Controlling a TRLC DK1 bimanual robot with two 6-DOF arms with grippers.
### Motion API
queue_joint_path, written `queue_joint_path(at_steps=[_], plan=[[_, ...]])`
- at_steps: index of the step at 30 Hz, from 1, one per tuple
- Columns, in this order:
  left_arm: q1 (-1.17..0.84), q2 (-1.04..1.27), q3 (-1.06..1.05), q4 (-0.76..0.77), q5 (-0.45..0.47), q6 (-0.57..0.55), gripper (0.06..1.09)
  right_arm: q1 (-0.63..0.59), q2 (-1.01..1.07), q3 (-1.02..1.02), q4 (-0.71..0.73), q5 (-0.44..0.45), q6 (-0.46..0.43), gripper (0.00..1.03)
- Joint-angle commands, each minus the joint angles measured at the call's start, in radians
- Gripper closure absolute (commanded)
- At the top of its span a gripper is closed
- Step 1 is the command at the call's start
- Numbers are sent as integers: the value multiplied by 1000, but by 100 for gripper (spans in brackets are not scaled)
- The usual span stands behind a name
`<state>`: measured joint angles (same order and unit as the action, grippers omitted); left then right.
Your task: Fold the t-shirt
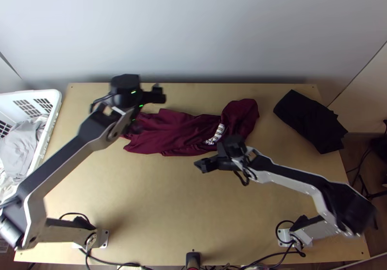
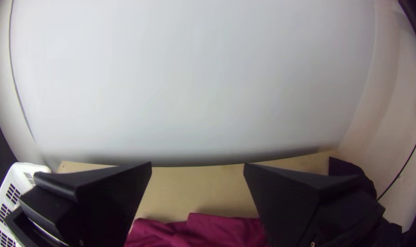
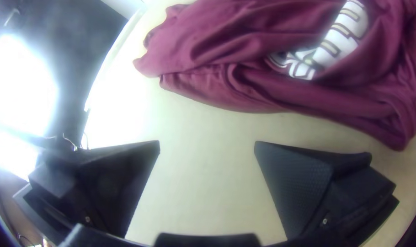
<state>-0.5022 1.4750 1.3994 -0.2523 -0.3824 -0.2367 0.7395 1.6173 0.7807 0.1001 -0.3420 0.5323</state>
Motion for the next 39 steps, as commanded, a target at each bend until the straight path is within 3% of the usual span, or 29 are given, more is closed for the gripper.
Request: queue_joint_path(at_steps=[1,16,17,18,19,20,21,29,39], plan=[[70,-177,-194,4,-1,8,11,20,193,154,6,-22,23,6],[203,-334,-353,15,10,11,11,46,319,341,-13,38,32,10],[203,-334,-358,15,10,11,11,51,319,345,-13,63,32,19],[203,-335,-362,15,10,11,11,55,319,347,-14,84,28,34],[203,-337,-367,15,10,11,11,63,317,351,-13,95,11,60],[203,-338,-373,16,10,11,11,67,319,361,-13,103,-14,94],[203,-340,-379,24,10,13,11,67,319,368,-27,103,-18,99],[220,-343,-395,38,11,16,11,61,194,330,-99,110,-52,100],[235,-343,-436,50,16,14,11,24,-126,244,-312,104,-97,100]])
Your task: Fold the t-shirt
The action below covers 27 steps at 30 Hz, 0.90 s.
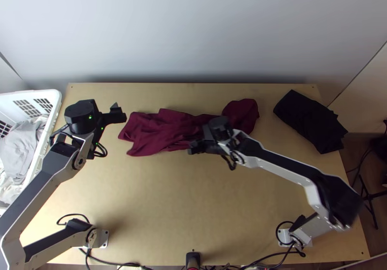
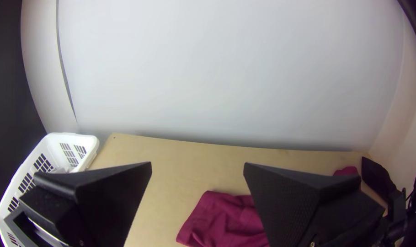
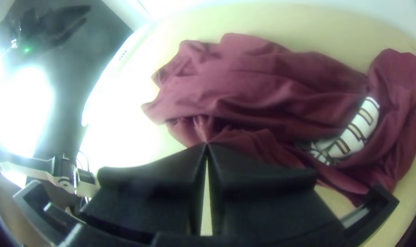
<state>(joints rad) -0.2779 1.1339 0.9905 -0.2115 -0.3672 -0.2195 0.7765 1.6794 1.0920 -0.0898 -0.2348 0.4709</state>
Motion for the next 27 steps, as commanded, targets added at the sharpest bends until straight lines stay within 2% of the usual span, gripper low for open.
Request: queue_joint_path(at_steps=[1,6,12,17,22,27], plan=[[11,0,-30,9,1,-4,11,-6,-222,-99,-133,-5,-43,100],[11,1,-36,24,1,-6,11,-5,-356,-236,-186,-5,-57,100],[2,4,-36,26,2,-7,11,-152,-474,-211,-286,-12,-107,100],[-6,4,-32,26,2,-14,11,-298,-494,-81,-326,-23,-115,100],[-14,3,-29,26,2,-17,11,-327,-446,86,-314,-17,-92,100],[-20,4,-18,23,13,-27,11,-327,-356,279,-289,31,-49,100]])
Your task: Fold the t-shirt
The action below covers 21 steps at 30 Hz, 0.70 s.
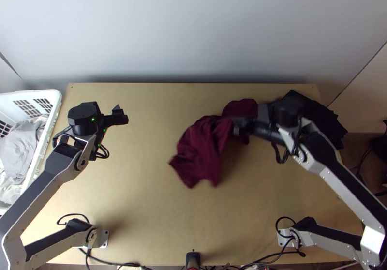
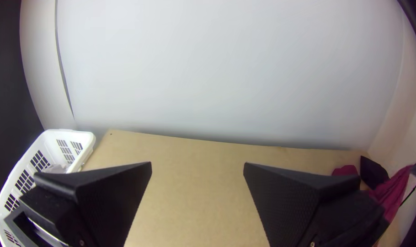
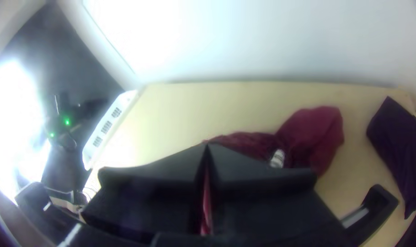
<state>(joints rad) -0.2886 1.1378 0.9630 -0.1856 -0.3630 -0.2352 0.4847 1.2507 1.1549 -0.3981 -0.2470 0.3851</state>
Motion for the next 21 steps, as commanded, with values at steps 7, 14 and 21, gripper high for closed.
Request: queue_joint_path(at_steps=[7,14,21], plan=[[-90,-7,8,-37,25,-49,11,-43,197,483,44,138,81,100],[-138,-1,36,-37,75,-85,11,-40,270,704,38,183,55,100],[-181,7,56,-37,81,-99,11,-31,279,756,28,190,34,100]])
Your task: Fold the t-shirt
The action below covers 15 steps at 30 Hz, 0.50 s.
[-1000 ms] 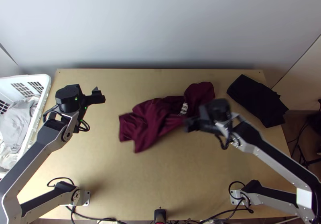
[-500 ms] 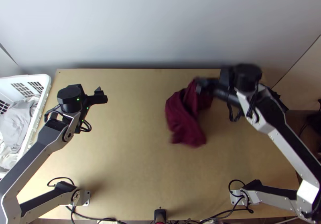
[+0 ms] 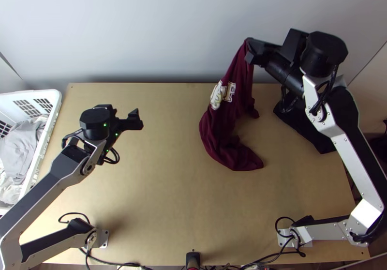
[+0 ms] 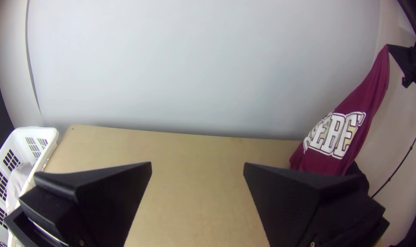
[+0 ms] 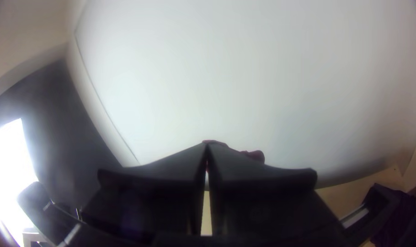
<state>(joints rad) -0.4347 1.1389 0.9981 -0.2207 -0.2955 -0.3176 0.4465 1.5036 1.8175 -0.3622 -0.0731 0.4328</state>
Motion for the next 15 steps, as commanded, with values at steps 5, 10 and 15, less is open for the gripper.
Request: queue_joint_path(at_steps=[5,10,15], plan=[[-38,-1,16,-23,15,-23,11,32,33,120,-32,41,-34,100],[-134,30,-1,-5,22,-8,11,18,35,-47,-26,39,-28,100],[-150,51,11,17,22,-3,11,-9,32,-354,155,39,-19,100]])
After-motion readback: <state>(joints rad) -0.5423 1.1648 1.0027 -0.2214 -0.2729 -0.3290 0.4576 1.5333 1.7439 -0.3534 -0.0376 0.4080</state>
